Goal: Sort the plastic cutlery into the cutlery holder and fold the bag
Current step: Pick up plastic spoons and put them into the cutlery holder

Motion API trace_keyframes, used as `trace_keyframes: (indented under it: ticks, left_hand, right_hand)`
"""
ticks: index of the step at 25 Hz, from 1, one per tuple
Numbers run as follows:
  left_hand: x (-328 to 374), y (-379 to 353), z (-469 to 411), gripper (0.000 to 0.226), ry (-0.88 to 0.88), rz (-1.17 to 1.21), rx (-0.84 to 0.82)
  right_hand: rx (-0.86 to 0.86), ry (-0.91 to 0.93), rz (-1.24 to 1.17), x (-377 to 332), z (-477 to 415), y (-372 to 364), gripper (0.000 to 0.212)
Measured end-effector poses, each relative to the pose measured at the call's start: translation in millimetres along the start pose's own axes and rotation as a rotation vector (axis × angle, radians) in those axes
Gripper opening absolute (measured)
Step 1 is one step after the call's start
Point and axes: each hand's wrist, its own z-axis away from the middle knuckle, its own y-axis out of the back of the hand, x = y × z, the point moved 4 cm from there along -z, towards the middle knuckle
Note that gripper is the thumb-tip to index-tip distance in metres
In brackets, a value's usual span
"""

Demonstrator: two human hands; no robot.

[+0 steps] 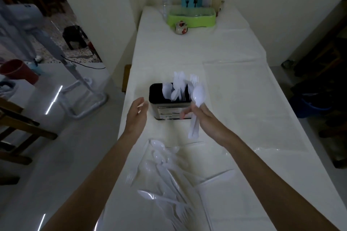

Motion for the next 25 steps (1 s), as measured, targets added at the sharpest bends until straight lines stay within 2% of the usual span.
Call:
trace_keyframes:
  ticks: [3,6,9,12,14,16,18,20,22,25]
  left_hand:
    - [-2.1,-6.4,-29.1,0.046,0.083,-0.070,-0.043]
    - [-3.3,-20.7,-48.2,0.047,0.107,-0.064,-0.090]
    - [-6.5,-30.9,-59.7,0.043,0.084,-0.059,-0.113]
    - [-8.1,-30.7,-64.0,0.038,0.017,-0.014,-0.124]
    - [-11.2,-29.3,-65.2,0.035,-0.022,0.024,-0.146]
    - [-14.8,-28.9,-65.4,0.033,-0.048,0.035,-0.143]
    - [-14.3,-29.7,-63.2,0.031,-0.073,0.039,-0.125]
    - [-12.7,-30.3,-61.8,0.030,-0.092,0.059,-0.119]
    - [-11.3,-29.6,-61.2,0.031,-0.099,0.061,-0.121]
    - [-9.8,-29.8,-60.5,0.032,-0.079,0.068,-0.116]
  right_hand:
    - [0.022,0.062,-0.001,-24.6,-46.9,-1.4,0.037]
    - [0.042,0.121,0.048,-43.0,-85.2,-7.4,0.026]
    - [0.049,0.214,0.160,-48.6,-109.7,-16.9,0.016]
    - [0.147,0.319,0.301,-46.9,-117.9,-12.1,0.011]
    - [0.202,0.367,0.308,-46.2,-116.6,-4.9,0.007]
    - [0.223,0.349,0.288,-41.5,-111.0,0.7,0.011]
    - [0.275,0.326,0.415,-33.9,-106.1,2.5,0.021]
    - [0.313,0.312,0.576,-30.8,-104.8,0.5,0.019]
    - [0.282,0.316,0.617,-33.9,-104.9,0.2,0.021]
    - [0.118,0.296,0.614,-37.5,-108.6,-0.3,0.028]
